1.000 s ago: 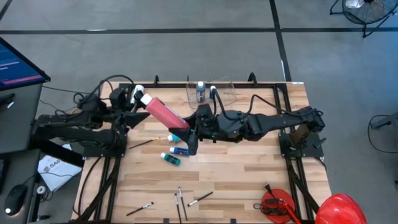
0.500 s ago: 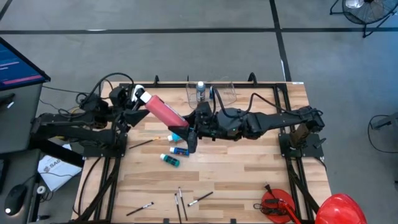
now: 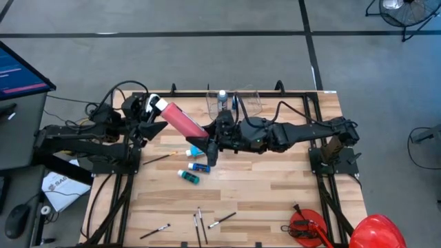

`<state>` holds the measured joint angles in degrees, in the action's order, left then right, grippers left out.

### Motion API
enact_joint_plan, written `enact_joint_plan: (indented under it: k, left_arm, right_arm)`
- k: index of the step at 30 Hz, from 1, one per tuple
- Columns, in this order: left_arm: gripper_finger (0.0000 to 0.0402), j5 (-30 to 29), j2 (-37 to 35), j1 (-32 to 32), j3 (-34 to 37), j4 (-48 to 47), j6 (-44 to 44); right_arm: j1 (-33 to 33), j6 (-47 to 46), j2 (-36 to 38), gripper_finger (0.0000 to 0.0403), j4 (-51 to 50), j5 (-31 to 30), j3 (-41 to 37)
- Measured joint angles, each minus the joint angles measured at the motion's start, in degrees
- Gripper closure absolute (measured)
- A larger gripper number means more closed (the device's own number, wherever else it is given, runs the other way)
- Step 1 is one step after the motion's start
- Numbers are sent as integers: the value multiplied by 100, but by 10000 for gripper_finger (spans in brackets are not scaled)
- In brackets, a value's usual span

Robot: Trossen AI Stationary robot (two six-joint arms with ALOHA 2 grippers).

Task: Pick & Place Paint Supplies
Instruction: Put the red paint bottle into the transparent bin

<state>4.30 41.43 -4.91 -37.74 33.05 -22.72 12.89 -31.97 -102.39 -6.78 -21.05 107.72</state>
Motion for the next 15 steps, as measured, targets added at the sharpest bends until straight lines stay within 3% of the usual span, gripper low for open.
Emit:
enact_joint_plan:
  k: [8,15]
  left_arm:
    - [106,-252,182,0,-29,390,-9]
    - [106,92,426,0,-419,432,-19]
  right_arm:
    - [-109,-2,-2,220,-3,22,0]
    - [-143,-46,-9,225,-23,25,9]
